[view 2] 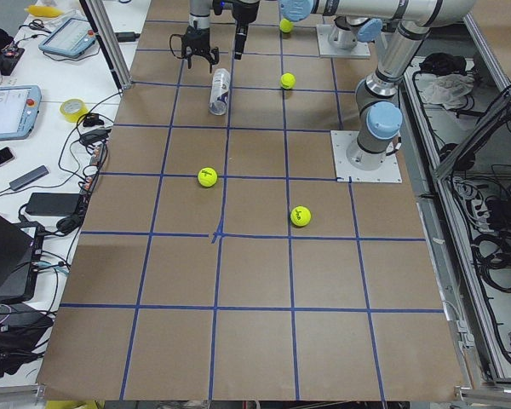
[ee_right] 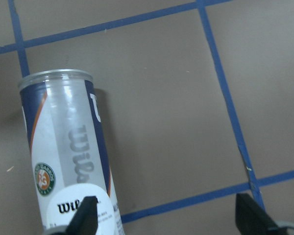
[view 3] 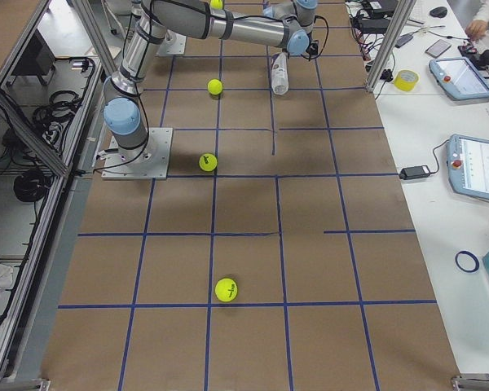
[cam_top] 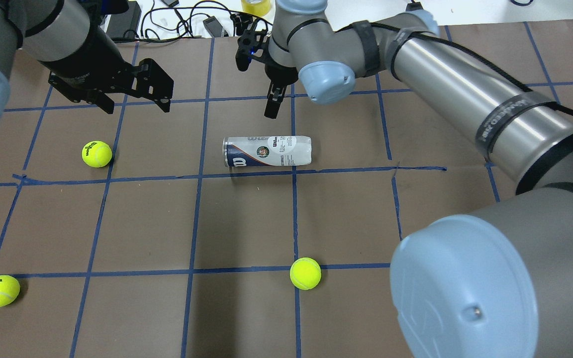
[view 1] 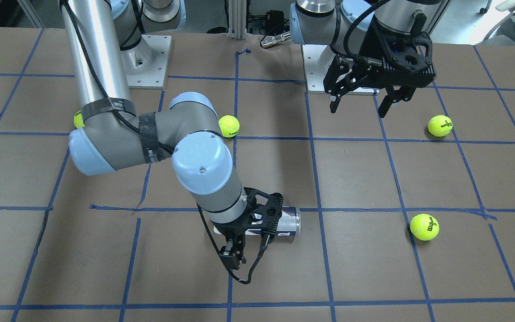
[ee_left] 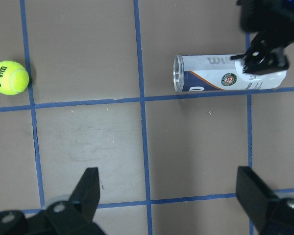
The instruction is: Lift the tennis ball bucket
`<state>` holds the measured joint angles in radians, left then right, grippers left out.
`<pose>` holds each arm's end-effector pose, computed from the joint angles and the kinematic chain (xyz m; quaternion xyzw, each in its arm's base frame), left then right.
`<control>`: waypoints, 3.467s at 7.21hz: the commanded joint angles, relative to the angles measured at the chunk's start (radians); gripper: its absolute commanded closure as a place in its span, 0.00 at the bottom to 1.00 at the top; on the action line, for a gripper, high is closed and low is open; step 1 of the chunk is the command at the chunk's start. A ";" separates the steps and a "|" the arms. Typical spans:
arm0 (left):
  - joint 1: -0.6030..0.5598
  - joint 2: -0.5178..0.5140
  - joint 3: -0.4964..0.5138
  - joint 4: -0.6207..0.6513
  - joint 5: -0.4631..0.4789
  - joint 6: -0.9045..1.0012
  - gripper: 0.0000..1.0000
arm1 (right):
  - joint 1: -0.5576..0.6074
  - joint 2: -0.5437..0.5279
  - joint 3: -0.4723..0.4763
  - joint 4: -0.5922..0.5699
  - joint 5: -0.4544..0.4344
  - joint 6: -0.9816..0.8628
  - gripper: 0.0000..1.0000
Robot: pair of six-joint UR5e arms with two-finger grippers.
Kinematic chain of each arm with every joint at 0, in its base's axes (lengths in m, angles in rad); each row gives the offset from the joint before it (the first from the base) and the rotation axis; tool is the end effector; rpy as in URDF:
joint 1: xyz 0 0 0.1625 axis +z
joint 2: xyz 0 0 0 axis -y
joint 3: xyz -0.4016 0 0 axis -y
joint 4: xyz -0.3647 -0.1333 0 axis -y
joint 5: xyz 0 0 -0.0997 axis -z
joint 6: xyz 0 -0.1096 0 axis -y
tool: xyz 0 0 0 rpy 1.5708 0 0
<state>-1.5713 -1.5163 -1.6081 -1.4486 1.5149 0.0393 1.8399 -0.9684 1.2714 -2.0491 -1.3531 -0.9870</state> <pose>-0.1397 -0.4566 0.4753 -0.0218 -0.9969 0.0701 0.0265 0.3354 -0.6258 0.2966 -0.5895 0.7957 -0.1195 0.0708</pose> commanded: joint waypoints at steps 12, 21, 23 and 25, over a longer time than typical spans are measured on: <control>0.007 -0.571 -0.007 0.240 -0.407 0.123 0.40 | -0.281 -0.486 0.031 0.550 -0.158 0.518 0.00; 0.056 -0.568 -0.006 0.240 -0.526 0.007 0.02 | -0.268 -0.610 0.211 0.515 -0.187 1.075 0.00; 0.057 -0.611 -0.007 0.240 -0.586 0.002 0.01 | -0.268 -0.635 0.252 0.511 -0.178 1.085 0.00; 0.056 -0.633 -0.018 0.231 -0.674 -0.003 0.01 | -0.266 -0.639 0.252 0.471 -0.189 1.084 0.00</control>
<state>-1.5145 -2.1370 -1.6185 -1.2138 0.9071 0.0377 1.5727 -1.6022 1.5205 -1.5593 -1.5363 0.0959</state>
